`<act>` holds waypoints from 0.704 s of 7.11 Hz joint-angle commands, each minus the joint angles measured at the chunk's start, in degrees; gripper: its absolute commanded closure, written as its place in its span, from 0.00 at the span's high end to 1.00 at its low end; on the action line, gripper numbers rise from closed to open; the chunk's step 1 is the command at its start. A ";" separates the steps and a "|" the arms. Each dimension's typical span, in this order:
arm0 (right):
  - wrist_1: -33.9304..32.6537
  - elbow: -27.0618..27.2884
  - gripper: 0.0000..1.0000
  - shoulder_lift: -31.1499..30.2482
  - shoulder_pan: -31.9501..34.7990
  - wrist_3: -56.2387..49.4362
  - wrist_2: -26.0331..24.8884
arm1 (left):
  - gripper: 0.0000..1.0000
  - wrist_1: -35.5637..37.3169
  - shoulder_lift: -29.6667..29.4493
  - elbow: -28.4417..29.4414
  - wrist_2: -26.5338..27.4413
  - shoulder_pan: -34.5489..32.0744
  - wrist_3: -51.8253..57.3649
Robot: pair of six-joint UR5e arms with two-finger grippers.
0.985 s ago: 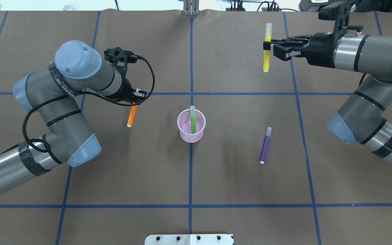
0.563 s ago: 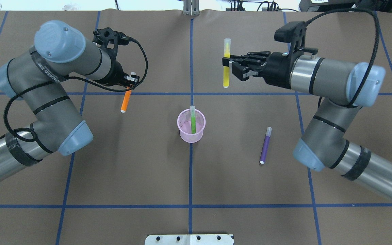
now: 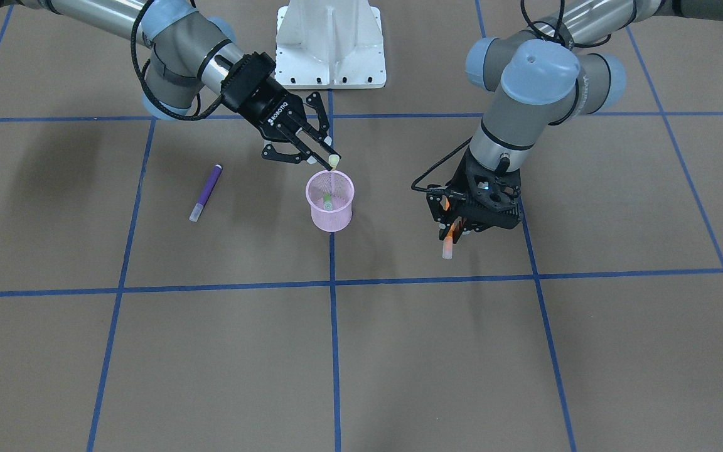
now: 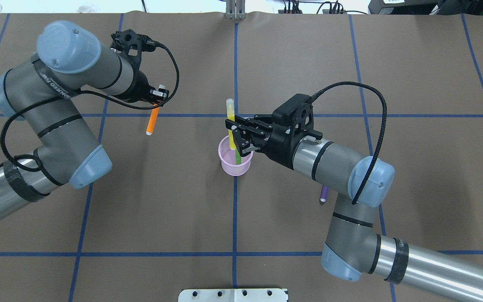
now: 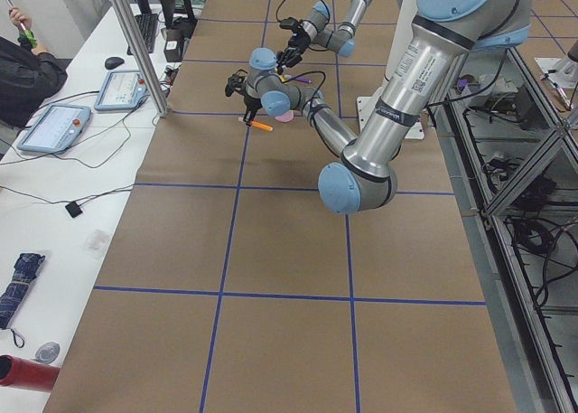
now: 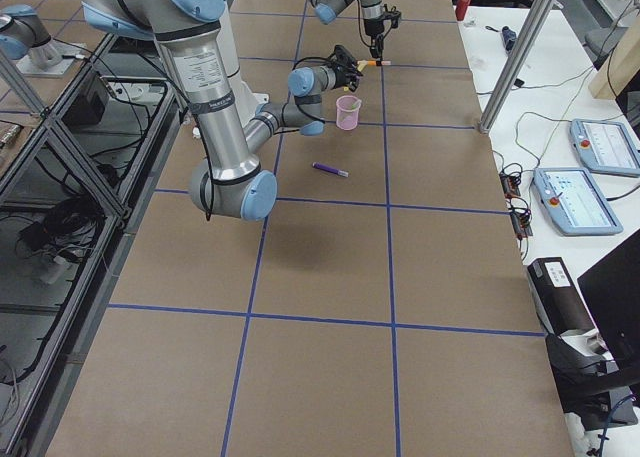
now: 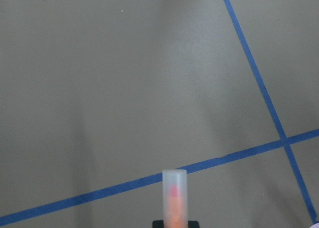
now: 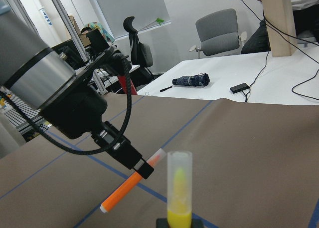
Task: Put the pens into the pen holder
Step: 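Carry the yellow highlighter with the right gripper over the cup and lower it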
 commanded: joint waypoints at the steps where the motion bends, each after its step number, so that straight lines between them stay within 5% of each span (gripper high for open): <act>1: 0.04 -4.51 0.00 2.15 -0.60 -0.71 -1.03 | 0.00 0.02 0.06 0.00 0.00 0.08 0.01; 4: 0.13 -5.94 0.00 2.16 -0.77 -0.71 -1.29 | 0.00 0.02 0.06 0.09 0.00 0.08 0.01; 5: 0.21 -6.46 0.18 2.07 -0.77 -0.79 -1.21 | 0.00 0.02 0.06 0.09 0.00 0.08 0.01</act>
